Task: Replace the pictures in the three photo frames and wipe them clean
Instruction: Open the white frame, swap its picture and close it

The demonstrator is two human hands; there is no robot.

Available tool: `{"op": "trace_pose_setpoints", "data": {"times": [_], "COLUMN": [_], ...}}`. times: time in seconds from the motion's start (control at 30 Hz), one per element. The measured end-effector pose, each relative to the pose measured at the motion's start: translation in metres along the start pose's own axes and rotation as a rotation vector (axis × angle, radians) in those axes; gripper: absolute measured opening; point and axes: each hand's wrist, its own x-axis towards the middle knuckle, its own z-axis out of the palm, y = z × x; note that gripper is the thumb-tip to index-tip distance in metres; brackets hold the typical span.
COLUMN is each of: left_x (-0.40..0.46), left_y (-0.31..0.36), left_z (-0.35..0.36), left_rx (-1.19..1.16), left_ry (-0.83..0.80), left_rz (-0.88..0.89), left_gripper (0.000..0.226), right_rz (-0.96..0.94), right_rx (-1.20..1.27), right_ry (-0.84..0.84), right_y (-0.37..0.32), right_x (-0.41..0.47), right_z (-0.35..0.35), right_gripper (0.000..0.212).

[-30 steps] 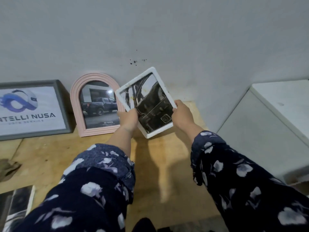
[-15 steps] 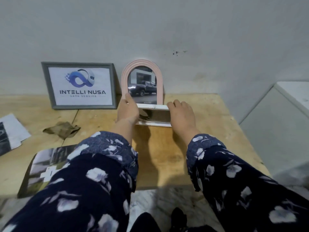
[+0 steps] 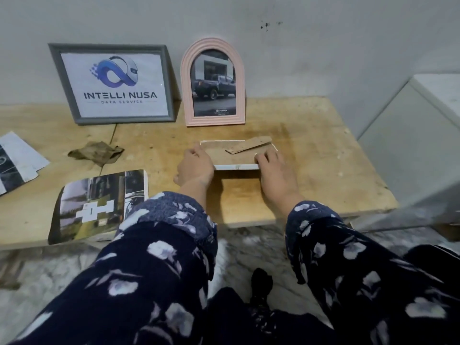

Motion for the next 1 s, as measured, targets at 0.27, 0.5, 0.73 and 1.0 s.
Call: {"op": "trace_pose_setpoints", "data": {"times": [0.27,0.5,0.73,1.0], "left_x": [-0.004,0.005,0.028,0.041], "left_y": [-0.033,-0.05,-0.091,-0.1], "left_z": [0.015,0.019,0.012,0.018], "left_rx": [0.07,0.311,0.61,0.703], "left_ry": [-0.085,-0.034,-0.133,-0.057], "left_rz": [-0.033,0.222,0.511,0.554], "left_gripper": [0.052,0.052,0.099,0.099], "right_rz": [0.08,0.118,-0.011,-0.185], "right_rx": [0.274,0.143,0.178,0.086], "right_ry": [-0.19,-0.192,-0.203,-0.391], "right_y": [0.007,0.004,-0.013,-0.067], "right_x": [-0.025,-0.001,0.057,0.129], "right_z": [0.028,0.026,0.033,0.059], "right_gripper": [0.057,0.053,0.05,0.045]}}
